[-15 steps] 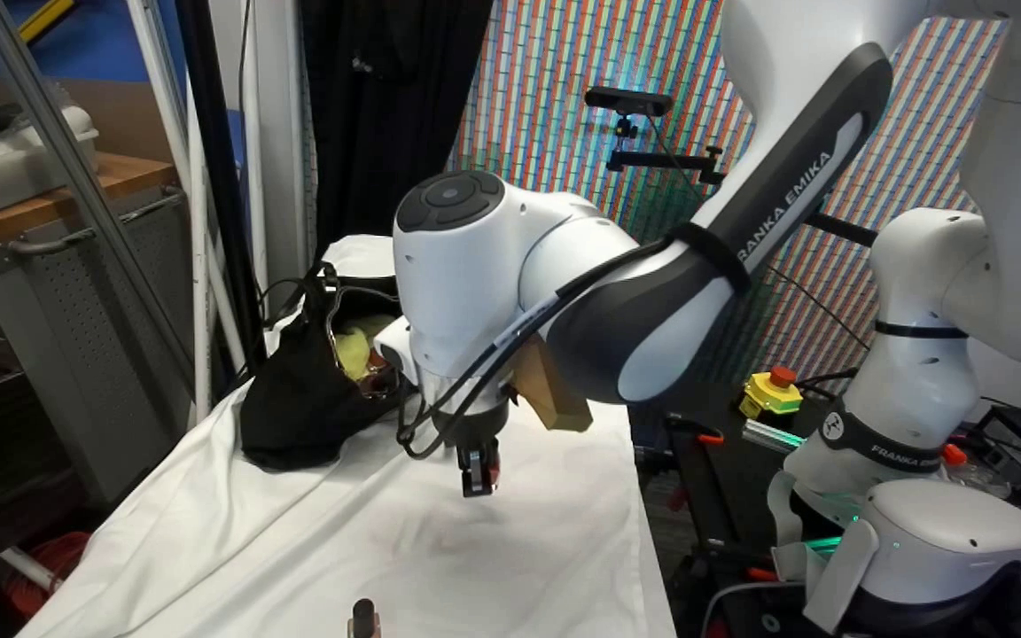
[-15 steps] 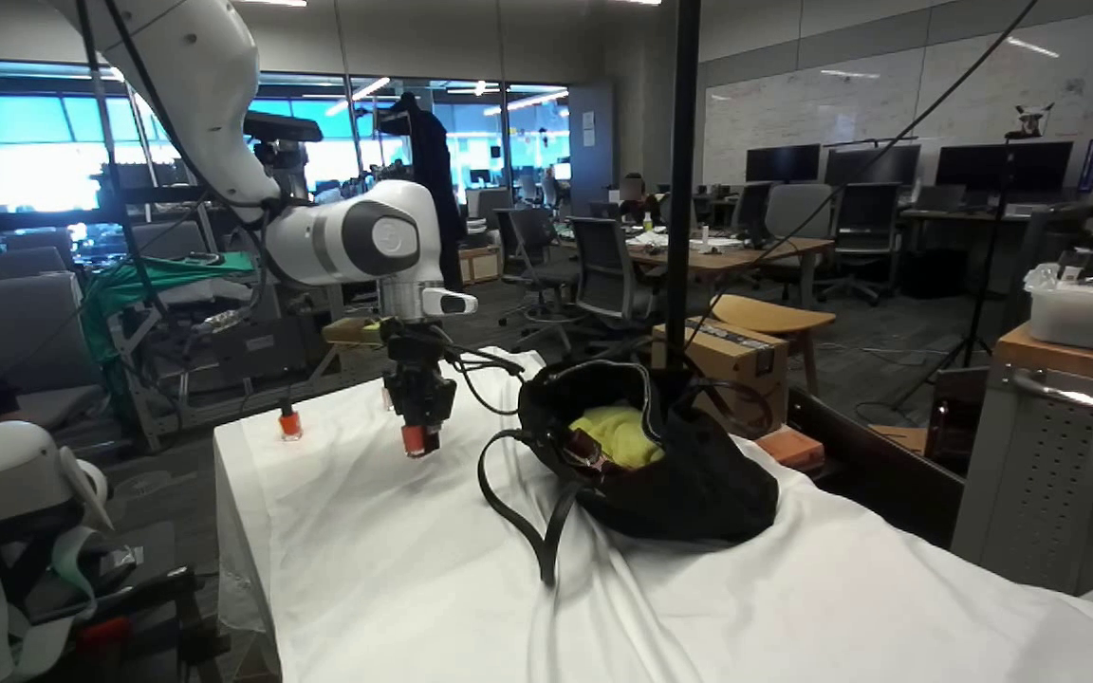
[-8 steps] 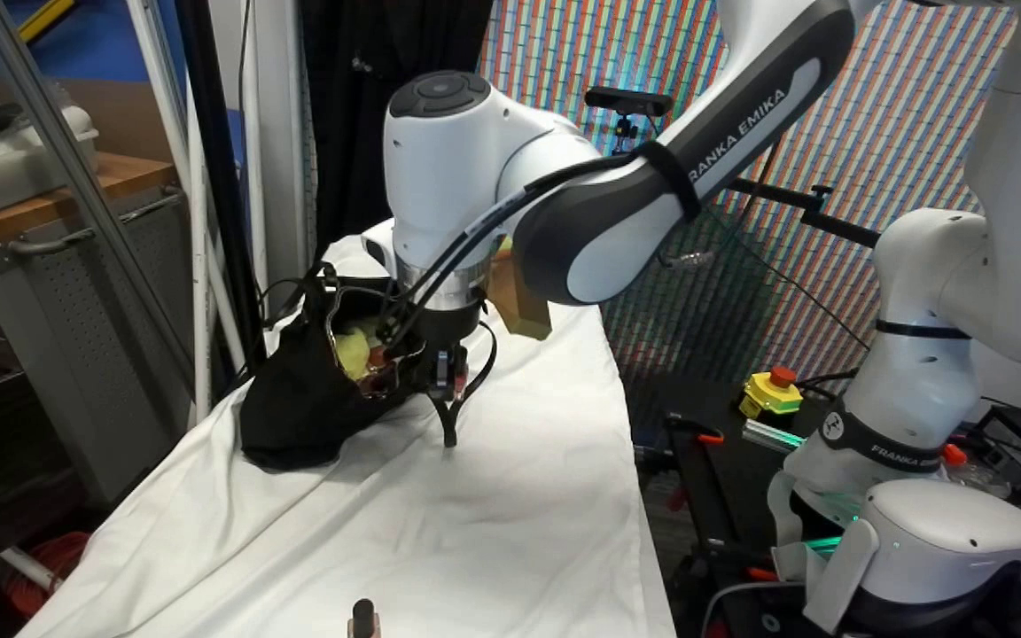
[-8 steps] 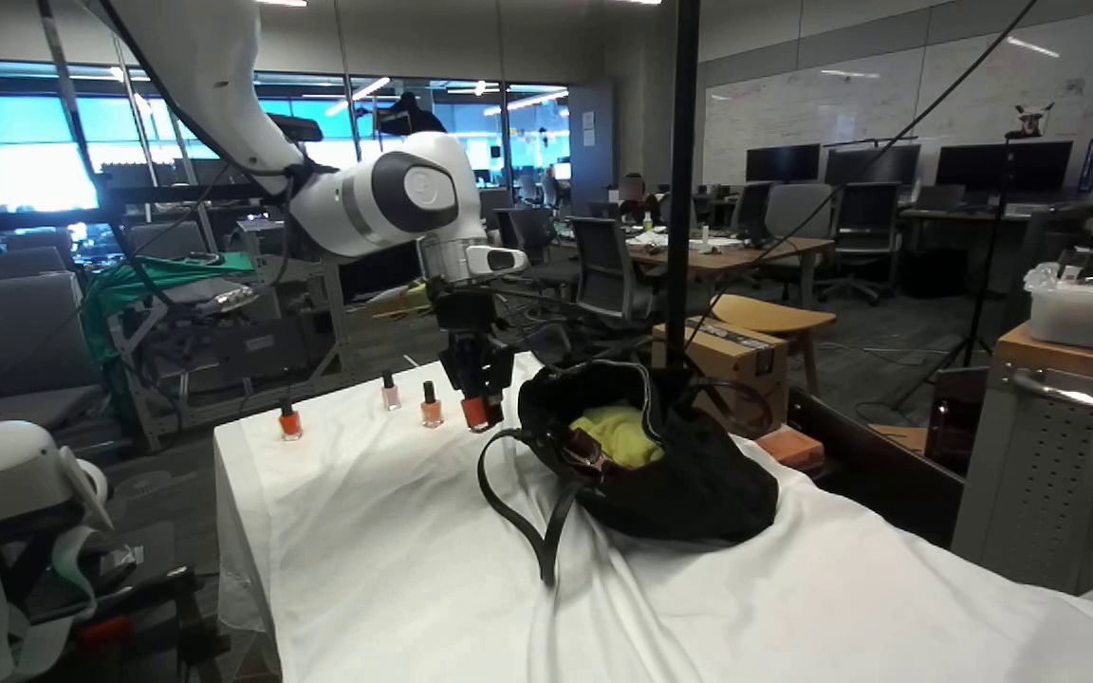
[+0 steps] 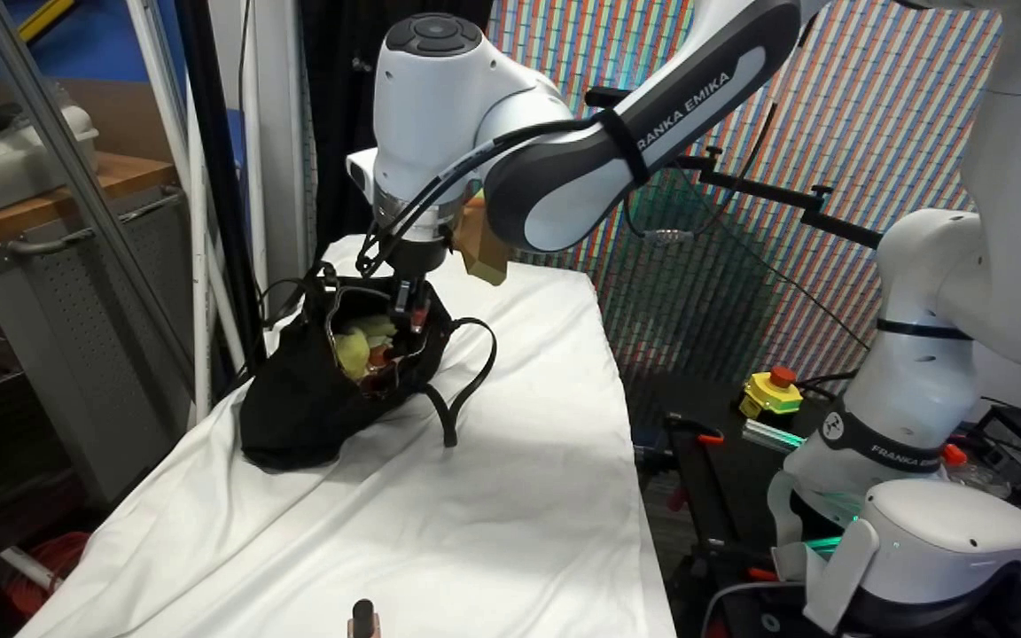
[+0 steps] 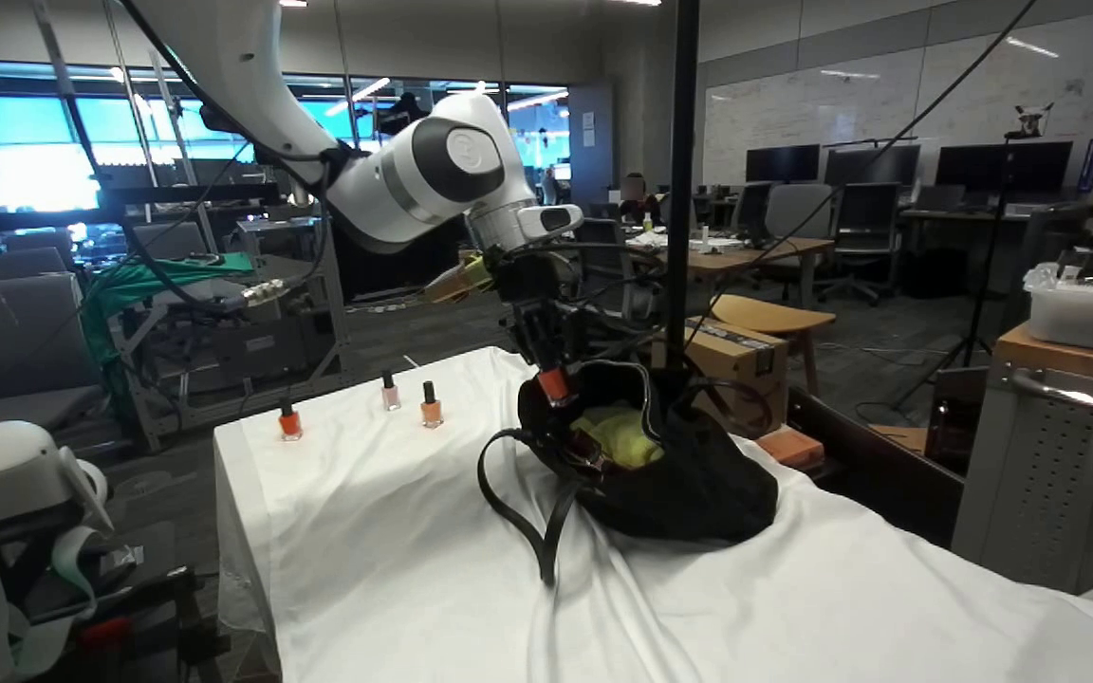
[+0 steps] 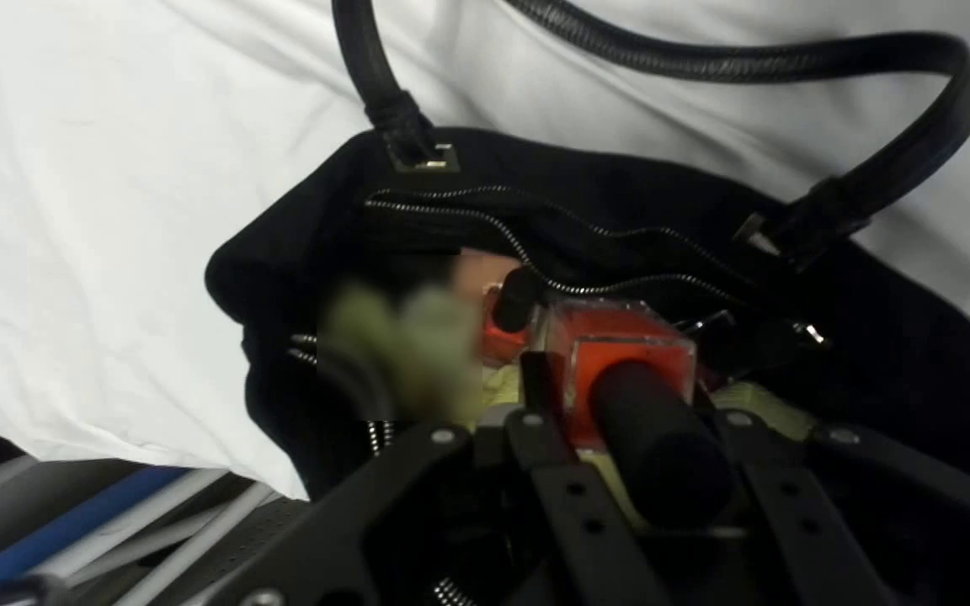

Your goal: Pick up all the nail polish from the table and put them in the black bag.

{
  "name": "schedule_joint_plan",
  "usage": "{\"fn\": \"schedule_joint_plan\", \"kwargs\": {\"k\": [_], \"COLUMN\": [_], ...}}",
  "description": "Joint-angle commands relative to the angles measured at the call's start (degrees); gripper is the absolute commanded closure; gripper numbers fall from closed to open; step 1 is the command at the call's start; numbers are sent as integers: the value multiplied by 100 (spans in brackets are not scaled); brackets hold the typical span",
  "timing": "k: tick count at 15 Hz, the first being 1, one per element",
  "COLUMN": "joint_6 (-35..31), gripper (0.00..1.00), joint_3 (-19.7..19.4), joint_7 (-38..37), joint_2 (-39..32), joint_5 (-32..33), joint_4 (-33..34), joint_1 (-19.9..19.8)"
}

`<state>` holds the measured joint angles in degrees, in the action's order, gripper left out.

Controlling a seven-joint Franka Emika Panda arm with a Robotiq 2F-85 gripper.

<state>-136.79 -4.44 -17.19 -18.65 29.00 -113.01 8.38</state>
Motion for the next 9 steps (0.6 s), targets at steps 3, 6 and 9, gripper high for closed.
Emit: {"fn": "schedule_joint_plan", "kwargs": {"k": [3,6,9], "joint_6": [-282,-278,-244], "gripper": [85,85,85], "joint_3": [-167,-207,-240], "joint_7": [-157,-104,-79], "joint_2": [-577,-807,-966], "joint_5": [112,57,43], "joint_4": [659,868,1011], "joint_1": [-32,-16,2]}}
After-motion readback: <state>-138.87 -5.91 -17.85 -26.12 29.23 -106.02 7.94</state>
